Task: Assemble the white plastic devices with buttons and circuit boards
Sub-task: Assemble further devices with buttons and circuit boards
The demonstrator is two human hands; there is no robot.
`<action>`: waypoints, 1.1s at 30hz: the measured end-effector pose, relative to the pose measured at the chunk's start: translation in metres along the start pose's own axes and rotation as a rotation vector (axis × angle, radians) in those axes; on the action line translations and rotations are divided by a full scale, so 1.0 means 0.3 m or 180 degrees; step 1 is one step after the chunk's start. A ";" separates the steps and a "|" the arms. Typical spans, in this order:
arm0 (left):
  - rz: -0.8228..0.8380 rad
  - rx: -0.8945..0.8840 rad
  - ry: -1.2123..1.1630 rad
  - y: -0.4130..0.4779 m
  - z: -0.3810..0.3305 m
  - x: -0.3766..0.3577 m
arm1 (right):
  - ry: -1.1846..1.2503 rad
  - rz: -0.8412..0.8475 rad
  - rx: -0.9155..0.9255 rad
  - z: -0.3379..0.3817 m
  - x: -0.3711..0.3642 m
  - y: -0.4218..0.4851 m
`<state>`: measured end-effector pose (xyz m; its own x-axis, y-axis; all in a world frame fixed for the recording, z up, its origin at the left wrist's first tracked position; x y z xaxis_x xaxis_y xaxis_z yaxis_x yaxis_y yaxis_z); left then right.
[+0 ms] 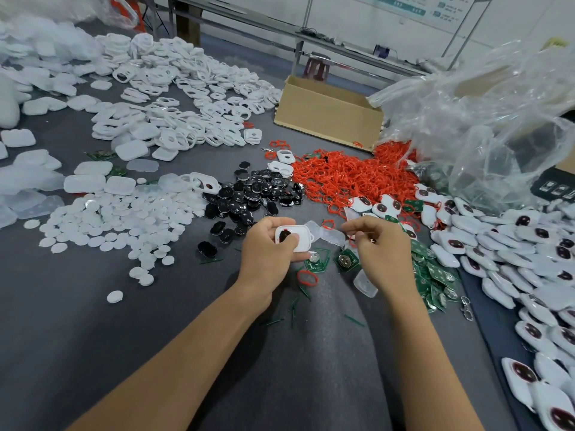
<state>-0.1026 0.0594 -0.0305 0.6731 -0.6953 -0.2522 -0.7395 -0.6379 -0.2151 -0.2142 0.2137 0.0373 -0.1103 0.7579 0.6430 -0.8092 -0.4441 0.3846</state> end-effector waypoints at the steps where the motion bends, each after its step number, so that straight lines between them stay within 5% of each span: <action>1: 0.0002 0.0007 -0.0035 0.000 0.000 -0.001 | -0.0234 0.0034 0.0071 0.004 -0.003 0.003; 6: -0.0053 0.0140 -0.0345 0.007 0.010 0.007 | -0.1257 0.0558 0.0246 -0.011 -0.085 0.024; 10: 0.0022 0.0151 -0.0143 0.016 0.021 -0.002 | -0.1176 0.0751 0.0218 -0.033 -0.128 0.039; 16: 0.0102 0.0126 0.0063 0.024 0.033 -0.002 | -0.0957 0.0248 0.0333 -0.024 -0.084 0.030; 19: 0.0137 0.0143 0.0086 0.027 0.038 -0.003 | -0.0042 -0.0128 0.0023 -0.040 -0.031 0.025; 23: 0.0207 0.0113 0.0042 0.023 0.032 -0.013 | 0.1712 0.0003 -0.0615 -0.072 -0.043 0.003; 30: 0.0355 0.0164 0.0063 0.008 0.031 -0.026 | 0.2882 0.0154 -0.1015 -0.049 -0.074 -0.021; 33: 0.0445 0.0218 0.0037 0.002 0.030 -0.033 | 0.2793 0.0099 -0.0890 -0.038 -0.066 -0.016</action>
<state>-0.1099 0.0688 -0.0366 0.5631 -0.7799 -0.2732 -0.8249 -0.5107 -0.2425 -0.2146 0.2062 0.0152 -0.4402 0.8890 -0.1263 -0.8959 -0.4254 0.1281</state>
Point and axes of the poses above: each hand's wrist, its own y-axis towards the middle knuckle, its own x-axis out of the back of the hand, z = x × y, the point moved 10 cm from there along y, towards the middle knuckle, and after that the axes turned 6 degrees about x, right-handed, at the moved point
